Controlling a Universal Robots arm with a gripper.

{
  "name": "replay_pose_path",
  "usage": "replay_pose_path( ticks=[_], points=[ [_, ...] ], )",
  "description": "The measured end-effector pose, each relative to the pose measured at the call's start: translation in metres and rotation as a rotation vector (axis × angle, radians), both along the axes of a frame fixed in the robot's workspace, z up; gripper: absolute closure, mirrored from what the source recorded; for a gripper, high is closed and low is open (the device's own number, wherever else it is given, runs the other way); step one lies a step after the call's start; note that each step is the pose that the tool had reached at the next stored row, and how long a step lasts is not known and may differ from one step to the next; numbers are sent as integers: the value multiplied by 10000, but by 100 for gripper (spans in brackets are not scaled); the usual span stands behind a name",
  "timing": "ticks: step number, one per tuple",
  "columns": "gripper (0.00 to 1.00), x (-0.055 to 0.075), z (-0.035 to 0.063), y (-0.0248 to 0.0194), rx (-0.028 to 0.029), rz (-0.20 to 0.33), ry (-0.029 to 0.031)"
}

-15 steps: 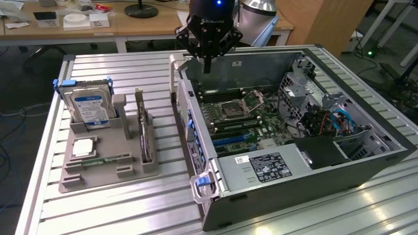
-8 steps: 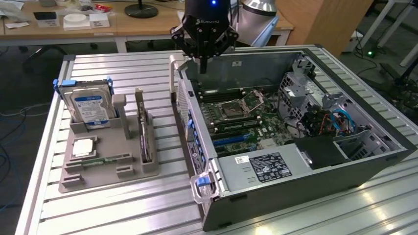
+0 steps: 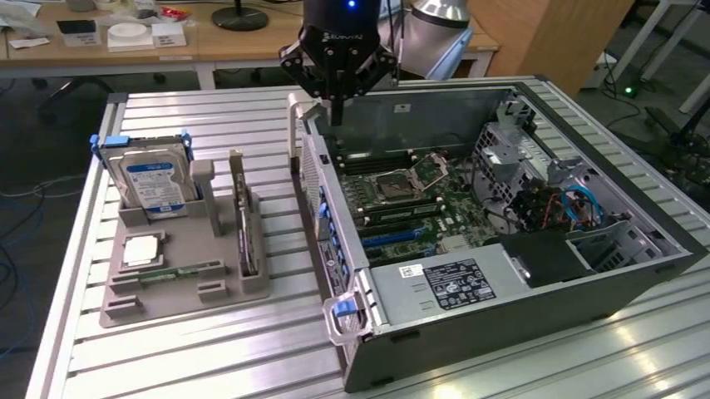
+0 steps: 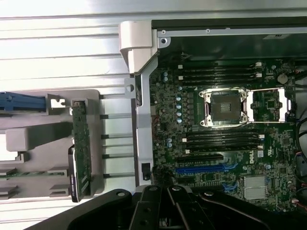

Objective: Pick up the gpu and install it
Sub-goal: 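Reach for the gpu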

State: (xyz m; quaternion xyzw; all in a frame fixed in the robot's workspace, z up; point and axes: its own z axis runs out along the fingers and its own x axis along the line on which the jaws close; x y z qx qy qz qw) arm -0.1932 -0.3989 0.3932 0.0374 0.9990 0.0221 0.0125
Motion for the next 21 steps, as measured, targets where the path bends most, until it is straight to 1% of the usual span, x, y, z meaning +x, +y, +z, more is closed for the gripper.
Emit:
replay_pose_path(
  ticks=[21],
  points=[
    [89, -285, -2, 0, 0, 1, 0]
  ],
)
